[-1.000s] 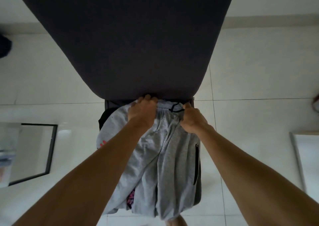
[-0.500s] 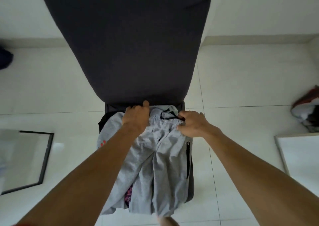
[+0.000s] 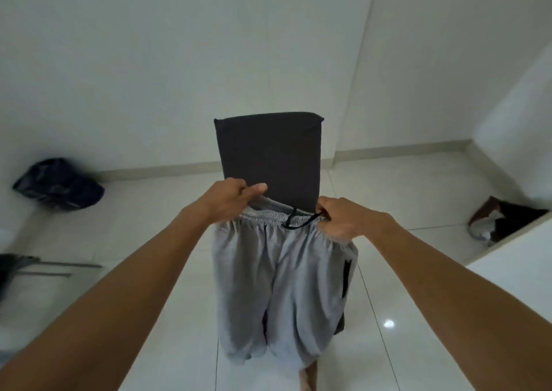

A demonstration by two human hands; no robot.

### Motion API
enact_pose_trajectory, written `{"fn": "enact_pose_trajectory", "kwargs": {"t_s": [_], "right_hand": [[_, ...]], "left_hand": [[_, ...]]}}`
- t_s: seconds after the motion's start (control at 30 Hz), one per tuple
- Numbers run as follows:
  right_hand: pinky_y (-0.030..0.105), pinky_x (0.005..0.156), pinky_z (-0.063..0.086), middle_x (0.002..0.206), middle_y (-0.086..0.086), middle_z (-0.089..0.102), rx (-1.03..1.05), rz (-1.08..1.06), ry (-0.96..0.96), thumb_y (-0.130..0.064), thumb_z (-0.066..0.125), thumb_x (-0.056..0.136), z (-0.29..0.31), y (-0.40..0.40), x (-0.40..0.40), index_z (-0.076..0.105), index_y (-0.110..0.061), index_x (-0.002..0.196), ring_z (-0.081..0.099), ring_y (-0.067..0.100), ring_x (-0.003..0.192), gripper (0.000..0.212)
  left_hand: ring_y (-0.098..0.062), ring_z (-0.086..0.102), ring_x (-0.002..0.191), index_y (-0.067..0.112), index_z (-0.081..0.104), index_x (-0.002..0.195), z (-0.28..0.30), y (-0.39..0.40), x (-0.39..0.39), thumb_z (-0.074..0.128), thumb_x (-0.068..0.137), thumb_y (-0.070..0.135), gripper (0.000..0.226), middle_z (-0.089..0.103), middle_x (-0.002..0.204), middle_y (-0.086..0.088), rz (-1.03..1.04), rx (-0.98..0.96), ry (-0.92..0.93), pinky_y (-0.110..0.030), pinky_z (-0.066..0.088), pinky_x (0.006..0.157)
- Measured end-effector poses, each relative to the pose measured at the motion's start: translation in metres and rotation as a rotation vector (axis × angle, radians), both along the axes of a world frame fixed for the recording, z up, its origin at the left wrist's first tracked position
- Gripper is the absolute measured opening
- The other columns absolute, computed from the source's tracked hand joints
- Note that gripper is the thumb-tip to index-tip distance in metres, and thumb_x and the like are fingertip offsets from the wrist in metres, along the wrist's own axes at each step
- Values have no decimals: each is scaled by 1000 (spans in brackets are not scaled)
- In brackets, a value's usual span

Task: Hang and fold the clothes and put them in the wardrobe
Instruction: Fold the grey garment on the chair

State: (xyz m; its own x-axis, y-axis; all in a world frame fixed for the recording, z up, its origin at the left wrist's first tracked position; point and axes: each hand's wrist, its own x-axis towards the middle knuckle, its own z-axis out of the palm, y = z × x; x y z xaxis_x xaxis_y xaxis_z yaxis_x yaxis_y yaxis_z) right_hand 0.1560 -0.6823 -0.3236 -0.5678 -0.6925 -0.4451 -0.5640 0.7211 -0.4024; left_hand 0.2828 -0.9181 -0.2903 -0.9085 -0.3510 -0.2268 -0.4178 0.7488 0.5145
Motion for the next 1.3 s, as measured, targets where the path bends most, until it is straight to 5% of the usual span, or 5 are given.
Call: {"fn": "enact_pose_trajectory", "kwargs": {"t_s": [0.2, 0.63, 0.93, 1.2, 1.3], "right_hand": [[33, 65, 41, 90, 2, 58, -135, 76, 205, -29, 42, 104, 107, 41, 67, 50, -17, 104, 57, 23, 82, 14], [28, 60, 39, 82, -5, 60, -345, 91, 403, -64, 65, 84, 224, 129, 141, 64, -16, 97, 56, 11, 74, 50], [28, 62, 39, 87, -2, 64, -635, -154, 375, -36, 74, 88, 236, 197, 174, 64, -19, 90, 59, 20, 84, 20], [34, 80, 58, 91, 3, 71, -935, -476, 133, -11, 88, 71, 267, 212, 208, 70, -15, 91, 69, 20, 88, 27], [30, 77, 54, 92, 5, 71, -891, -461, 194, -3, 81, 77, 278, 222, 215, 71, -14, 93, 69, 25, 94, 22]], "left_hand": [[-23, 66, 80, 8, 68, 88, 105, 21, 90, 93, 56, 45, 55, 72, 90, -13, -75, 167, 14, -48, 56, 80], [-15, 55, 64, 13, 67, 74, 219, 98, 175, 87, 72, 37, 31, 62, 68, -2, 201, -54, 589, -27, 42, 56], [-20, 69, 75, 12, 73, 82, 235, 166, 234, 90, 66, 44, 39, 72, 80, -6, 347, -10, 573, -37, 60, 68], [-31, 70, 85, -4, 73, 90, 261, 195, 283, 86, 69, 6, 27, 73, 91, -17, 333, 331, 425, -31, 59, 67], [-25, 68, 76, 2, 76, 83, 262, 187, 295, 90, 68, 26, 31, 73, 82, -10, 359, 209, 435, -30, 55, 65]]}}
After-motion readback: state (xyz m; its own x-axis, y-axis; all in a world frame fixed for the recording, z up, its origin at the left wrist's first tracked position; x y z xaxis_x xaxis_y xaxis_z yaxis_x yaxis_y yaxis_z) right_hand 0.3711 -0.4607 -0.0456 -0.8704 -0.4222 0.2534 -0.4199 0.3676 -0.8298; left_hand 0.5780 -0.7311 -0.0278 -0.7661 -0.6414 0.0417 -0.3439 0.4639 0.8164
